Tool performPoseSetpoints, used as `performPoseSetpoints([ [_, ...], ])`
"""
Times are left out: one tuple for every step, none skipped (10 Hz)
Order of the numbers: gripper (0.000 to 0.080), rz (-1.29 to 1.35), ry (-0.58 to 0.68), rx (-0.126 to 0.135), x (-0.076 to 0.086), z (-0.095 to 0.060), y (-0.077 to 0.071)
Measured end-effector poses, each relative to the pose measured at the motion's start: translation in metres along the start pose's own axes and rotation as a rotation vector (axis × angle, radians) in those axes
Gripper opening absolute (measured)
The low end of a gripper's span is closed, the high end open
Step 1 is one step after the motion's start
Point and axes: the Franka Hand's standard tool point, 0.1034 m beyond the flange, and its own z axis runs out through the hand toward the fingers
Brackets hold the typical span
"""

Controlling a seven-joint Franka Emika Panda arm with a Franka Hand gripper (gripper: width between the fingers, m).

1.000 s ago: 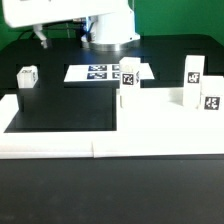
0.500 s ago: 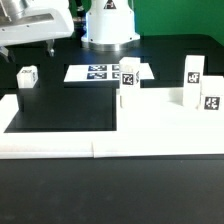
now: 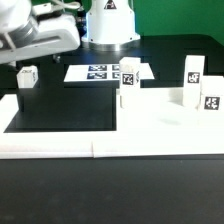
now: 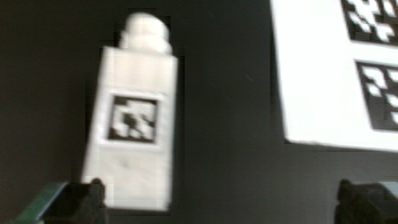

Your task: Assemble square table

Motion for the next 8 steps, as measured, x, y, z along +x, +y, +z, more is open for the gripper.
performPoseSetpoints([
  [0.0649, -0.003, -0.06, -0.021, 0.002, 0.002, 0.009],
  [0.0649, 0.002, -0.086, -0.03, 0.004, 0.009, 0.016],
  [0.0649, 0.005, -0.076, -0.035, 0.005, 0.01, 0.021],
  [0.0649, 0.004, -0.075, -0.036, 0.005, 0.01, 0.021],
  [0.0649, 0.003, -0.076, -0.036, 0.006, 0.01, 0.02],
  [0.0649, 0.004, -0.076, -0.036, 0.005, 0.01, 0.02],
  [0.0649, 0.016, -0.08, -0.036, 0.005, 0.012, 0.02],
  [0.0649, 0.069, -0.107, -0.033, 0.005, 0.022, 0.021],
])
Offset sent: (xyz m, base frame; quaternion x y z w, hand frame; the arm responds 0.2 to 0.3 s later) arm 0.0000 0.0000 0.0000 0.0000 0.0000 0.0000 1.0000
